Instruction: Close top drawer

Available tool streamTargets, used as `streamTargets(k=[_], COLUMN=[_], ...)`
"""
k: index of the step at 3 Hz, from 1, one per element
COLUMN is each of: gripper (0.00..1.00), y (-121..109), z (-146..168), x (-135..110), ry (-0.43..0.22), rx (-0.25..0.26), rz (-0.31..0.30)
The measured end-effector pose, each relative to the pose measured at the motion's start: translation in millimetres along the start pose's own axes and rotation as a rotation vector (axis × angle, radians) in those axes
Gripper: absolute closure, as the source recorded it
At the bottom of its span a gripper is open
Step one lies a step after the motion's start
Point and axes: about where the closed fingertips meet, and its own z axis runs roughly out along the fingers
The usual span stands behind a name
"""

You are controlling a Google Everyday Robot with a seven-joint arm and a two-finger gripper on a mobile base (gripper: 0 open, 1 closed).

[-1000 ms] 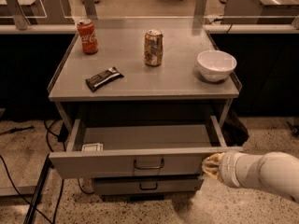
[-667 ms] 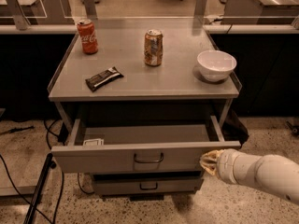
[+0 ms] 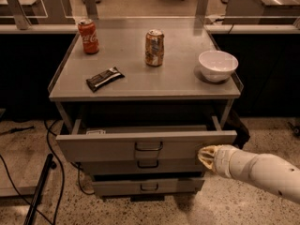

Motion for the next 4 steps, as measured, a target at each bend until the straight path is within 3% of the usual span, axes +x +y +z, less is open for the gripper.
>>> streamTargets(k=[1, 2, 4], gripper=[1.00, 1.00, 1.00], y=[-16.7, -16.0, -43.9], z=[24.8, 24.2, 71.8], x=[-2.8, -2.9, -4.5], ry=[-0.004, -0.004, 0.011], rx=[0.025, 0.025, 0.067], rz=[-0.005, -0.005, -0.006])
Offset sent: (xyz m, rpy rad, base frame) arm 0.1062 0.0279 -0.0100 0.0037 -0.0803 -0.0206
